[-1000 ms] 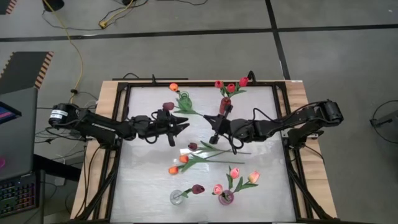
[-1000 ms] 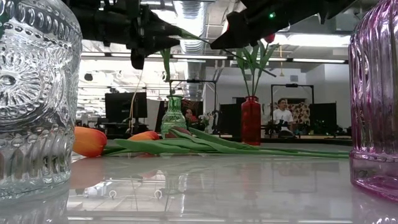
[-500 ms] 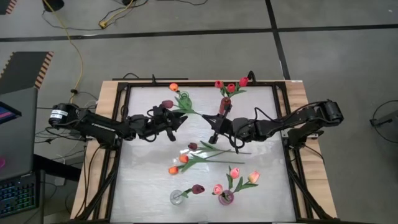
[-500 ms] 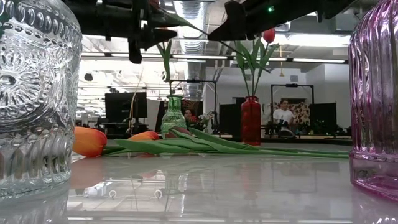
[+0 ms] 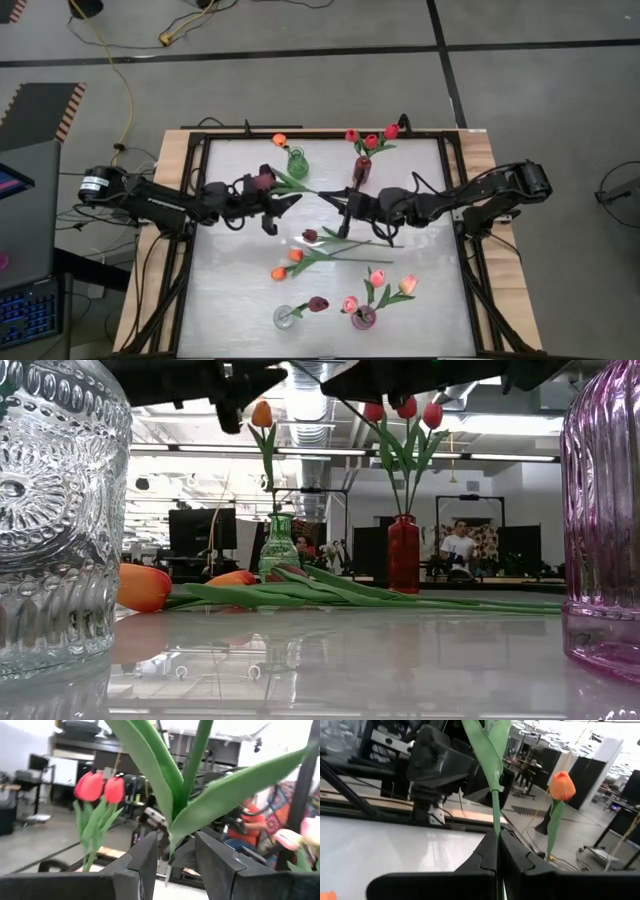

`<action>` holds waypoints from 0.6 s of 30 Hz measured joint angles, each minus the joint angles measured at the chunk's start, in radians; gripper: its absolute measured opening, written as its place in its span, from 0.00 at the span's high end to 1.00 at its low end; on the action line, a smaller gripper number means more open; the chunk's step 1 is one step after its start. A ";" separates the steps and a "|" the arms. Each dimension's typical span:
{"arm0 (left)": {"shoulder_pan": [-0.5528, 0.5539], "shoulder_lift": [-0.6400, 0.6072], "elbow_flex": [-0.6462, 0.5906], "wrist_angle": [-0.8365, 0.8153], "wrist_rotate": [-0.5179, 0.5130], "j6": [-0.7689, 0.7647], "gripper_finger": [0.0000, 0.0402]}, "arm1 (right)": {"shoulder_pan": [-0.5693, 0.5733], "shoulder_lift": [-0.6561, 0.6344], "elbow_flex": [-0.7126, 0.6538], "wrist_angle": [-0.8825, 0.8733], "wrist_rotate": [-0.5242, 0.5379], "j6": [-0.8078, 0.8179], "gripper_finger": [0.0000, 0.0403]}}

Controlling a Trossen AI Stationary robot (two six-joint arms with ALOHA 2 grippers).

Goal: Sort flowers into vase by color
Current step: Put the dark red flower into the transparent vase

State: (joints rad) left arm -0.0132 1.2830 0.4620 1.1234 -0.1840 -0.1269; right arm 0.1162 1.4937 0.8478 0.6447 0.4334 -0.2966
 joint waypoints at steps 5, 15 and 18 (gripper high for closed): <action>-0.002 0.020 0.049 -0.003 0.050 0.071 0.71 | 0.000 0.000 0.000 0.038 -0.017 0.000 0.92; -0.003 0.153 0.155 -0.006 0.060 0.128 0.75 | 0.001 0.000 0.000 0.043 -0.020 -0.001 0.92; -0.003 0.170 0.158 -0.006 0.058 0.130 0.80 | 0.001 0.000 0.000 0.041 -0.020 -0.004 0.92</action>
State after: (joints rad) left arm -0.0158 1.4529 0.6199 1.1174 -0.1265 0.0027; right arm 0.1169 1.4937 0.8474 0.6861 0.4133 -0.3004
